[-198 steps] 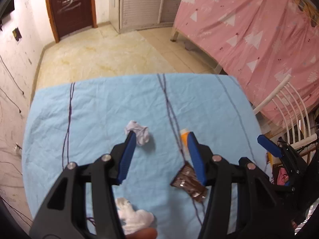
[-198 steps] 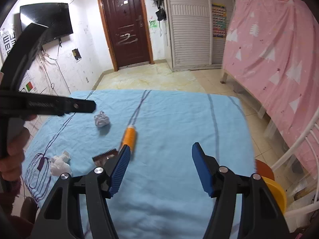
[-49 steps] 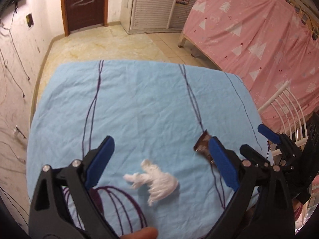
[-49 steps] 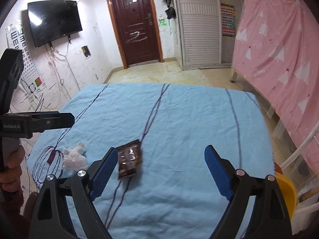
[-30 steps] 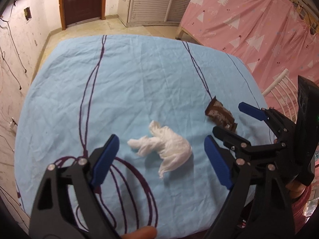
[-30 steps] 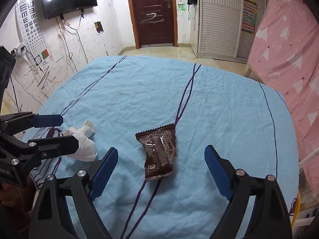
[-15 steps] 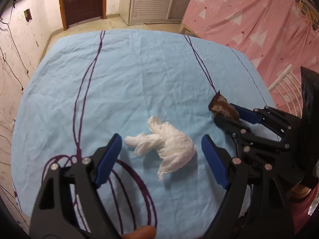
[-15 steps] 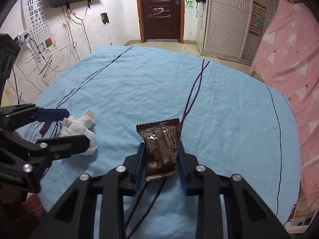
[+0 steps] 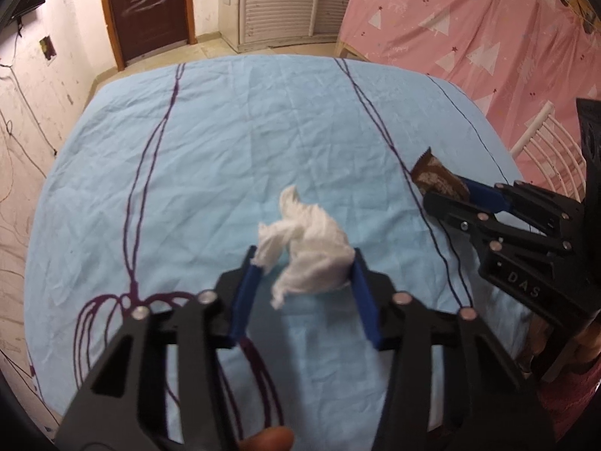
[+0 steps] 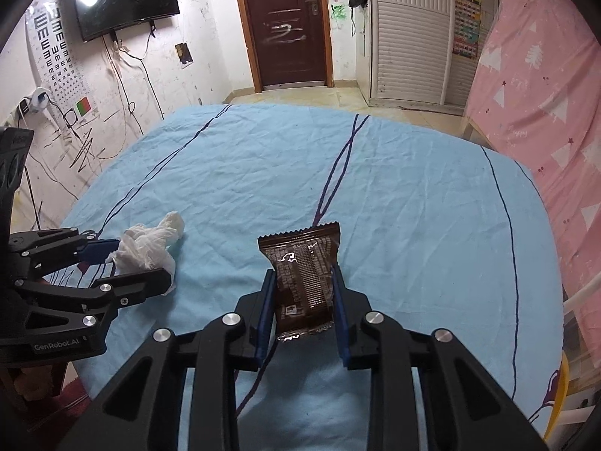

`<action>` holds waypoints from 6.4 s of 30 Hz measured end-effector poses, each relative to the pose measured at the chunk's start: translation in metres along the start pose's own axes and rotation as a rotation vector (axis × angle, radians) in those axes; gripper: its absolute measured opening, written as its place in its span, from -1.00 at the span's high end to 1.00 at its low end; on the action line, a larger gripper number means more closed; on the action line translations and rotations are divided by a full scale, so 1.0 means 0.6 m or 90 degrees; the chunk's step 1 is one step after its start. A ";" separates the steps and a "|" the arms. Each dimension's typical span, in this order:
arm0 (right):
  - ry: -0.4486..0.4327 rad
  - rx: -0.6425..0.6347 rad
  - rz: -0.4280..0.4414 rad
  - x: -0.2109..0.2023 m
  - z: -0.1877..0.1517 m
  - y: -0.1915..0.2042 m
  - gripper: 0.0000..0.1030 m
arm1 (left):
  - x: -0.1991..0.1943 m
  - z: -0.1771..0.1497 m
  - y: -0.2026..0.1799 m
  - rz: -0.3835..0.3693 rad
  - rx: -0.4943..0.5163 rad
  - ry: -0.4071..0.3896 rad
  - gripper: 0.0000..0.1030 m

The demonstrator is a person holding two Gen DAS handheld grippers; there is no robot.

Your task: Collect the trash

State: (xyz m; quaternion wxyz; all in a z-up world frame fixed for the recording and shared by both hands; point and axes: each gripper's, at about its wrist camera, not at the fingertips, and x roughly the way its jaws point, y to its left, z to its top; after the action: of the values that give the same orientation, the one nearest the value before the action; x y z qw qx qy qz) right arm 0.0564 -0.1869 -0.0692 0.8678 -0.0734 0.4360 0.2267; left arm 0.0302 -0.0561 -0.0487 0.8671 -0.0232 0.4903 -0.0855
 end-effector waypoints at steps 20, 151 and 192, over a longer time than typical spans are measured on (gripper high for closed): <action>-0.043 0.040 -0.006 -0.048 -0.005 -0.042 0.58 | -0.015 0.017 -0.051 0.037 0.049 -0.024 0.40; -0.188 0.061 -0.014 -0.072 -0.028 -0.004 -0.83 | -0.051 0.019 0.051 0.107 -0.074 -0.162 -0.88; -0.166 0.071 -0.014 -0.053 -0.020 -0.001 -0.83 | -0.032 0.009 0.067 0.113 -0.067 -0.158 -0.88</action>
State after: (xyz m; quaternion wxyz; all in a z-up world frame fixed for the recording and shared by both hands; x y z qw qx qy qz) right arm 0.0317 -0.2019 -0.0514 0.9223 0.0005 0.3308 0.2001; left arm 0.0302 -0.0135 -0.0347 0.9227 -0.0355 0.3834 0.0206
